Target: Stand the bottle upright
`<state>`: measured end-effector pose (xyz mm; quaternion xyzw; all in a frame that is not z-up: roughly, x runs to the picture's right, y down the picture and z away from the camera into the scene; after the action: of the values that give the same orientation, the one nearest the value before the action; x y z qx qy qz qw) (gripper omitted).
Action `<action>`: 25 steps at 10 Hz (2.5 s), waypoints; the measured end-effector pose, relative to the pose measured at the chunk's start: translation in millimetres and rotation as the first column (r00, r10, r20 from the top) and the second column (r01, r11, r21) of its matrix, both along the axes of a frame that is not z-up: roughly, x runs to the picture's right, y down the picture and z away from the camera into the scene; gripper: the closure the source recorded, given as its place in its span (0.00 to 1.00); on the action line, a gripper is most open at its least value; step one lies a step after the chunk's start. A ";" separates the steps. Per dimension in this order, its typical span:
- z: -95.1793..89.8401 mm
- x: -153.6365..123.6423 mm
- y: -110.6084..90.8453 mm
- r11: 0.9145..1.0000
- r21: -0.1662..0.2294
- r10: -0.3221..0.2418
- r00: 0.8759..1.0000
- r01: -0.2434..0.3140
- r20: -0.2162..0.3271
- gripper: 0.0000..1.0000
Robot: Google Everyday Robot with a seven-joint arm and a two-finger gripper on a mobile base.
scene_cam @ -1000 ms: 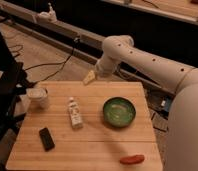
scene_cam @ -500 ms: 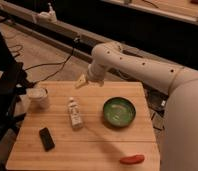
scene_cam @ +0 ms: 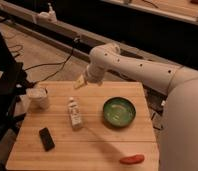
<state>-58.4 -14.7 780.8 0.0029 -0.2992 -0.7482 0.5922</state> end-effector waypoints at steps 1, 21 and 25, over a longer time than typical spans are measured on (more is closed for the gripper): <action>0.5 -10.6 2.5 1.000 0.003 -0.014 1.000 0.014 0.016 0.20; 94.4 -97.4 51.2 0.997 -0.070 0.010 1.000 -0.009 0.013 0.20; 115.5 -95.0 62.6 0.994 -0.100 0.051 0.998 -0.048 0.027 0.20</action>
<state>-153.4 47.9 896.2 -0.0082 -0.3445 -0.7174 0.6054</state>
